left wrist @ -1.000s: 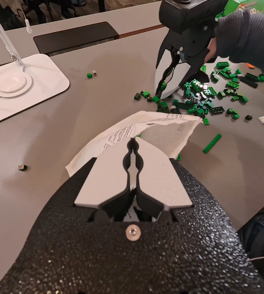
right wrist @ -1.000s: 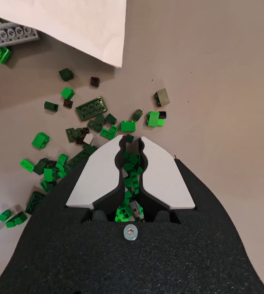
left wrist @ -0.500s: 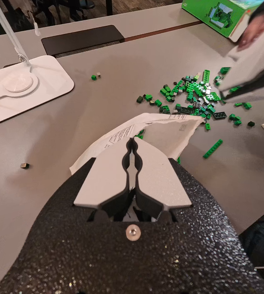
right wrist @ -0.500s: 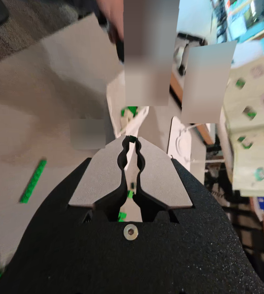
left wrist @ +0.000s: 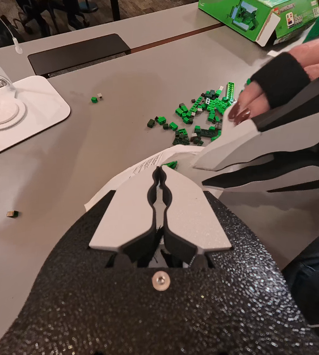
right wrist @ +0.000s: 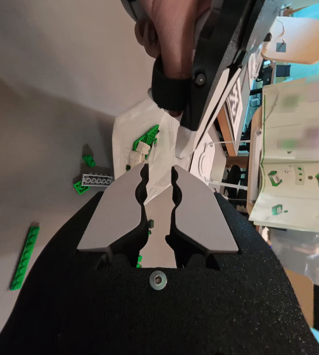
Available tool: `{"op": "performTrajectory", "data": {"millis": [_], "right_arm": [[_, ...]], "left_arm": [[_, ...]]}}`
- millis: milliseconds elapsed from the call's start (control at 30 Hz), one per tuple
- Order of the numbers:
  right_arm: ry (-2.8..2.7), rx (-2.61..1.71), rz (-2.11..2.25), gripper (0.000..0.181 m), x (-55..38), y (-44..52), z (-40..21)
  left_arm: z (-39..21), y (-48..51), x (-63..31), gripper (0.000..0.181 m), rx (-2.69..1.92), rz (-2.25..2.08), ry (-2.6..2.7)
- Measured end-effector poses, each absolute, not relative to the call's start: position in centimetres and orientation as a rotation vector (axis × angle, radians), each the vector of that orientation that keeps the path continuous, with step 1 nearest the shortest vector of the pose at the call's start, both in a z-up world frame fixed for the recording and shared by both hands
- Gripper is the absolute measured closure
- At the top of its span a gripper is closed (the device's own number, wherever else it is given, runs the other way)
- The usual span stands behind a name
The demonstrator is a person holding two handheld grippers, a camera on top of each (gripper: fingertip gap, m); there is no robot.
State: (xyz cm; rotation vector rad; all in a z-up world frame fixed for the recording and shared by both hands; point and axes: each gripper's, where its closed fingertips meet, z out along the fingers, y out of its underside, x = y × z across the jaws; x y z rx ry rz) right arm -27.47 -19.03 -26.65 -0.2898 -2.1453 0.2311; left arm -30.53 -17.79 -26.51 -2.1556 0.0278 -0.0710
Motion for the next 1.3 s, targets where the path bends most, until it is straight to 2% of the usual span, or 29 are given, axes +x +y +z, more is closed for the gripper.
{"op": "performTrajectory", "data": {"millis": [33, 200, 300, 467, 600, 800, 1067, 1300], "right_arm": [[-2.125, -0.316, 0.232, 0.159, -27.2, -18.9, -26.6], [-2.036, -0.524, 0.385, 0.158, -22.7, -17.4, -25.3], [-1.981, -0.809, 0.439, 0.157, -17.0, -12.9, -25.3], [-1.819, -1.448, 0.341, 0.157, -3.2, -2.8, -28.8], [-1.689, -1.65, 0.368, 0.159, 2.6, 0.0, -31.1], [-1.773, -1.761, 0.358, 0.161, 1.5, 1.5, -35.2], [-2.037, -1.654, 0.604, 0.16, -4.7, 0.1, -35.8], [-2.205, -1.565, 0.548, 0.161, -6.8, -0.1, -36.8]], "left_arm": [[-26.6, -17.8, -30.5, 0.181, -2.159, -0.07, 0.028], [-26.4, -17.9, -30.8, 0.181, -2.156, -0.042, 0.025], [-26.3, -18.1, -31.3, 0.181, -2.149, -0.043, 0.012], [-26.4, -18.1, -31.9, 0.181, -2.146, -0.047, -0.013], [-26.4, -18.0, -32.1, 0.181, -2.151, -0.037, -0.018], [-26.6, -17.9, -31.7, 0.181, -2.157, -0.039, 0.002], [-26.9, -17.8, -31.4, 0.181, -2.159, -0.067, 0.023], [-26.9, -17.7, -31.4, 0.181, -2.157, -0.075, 0.026]]}}
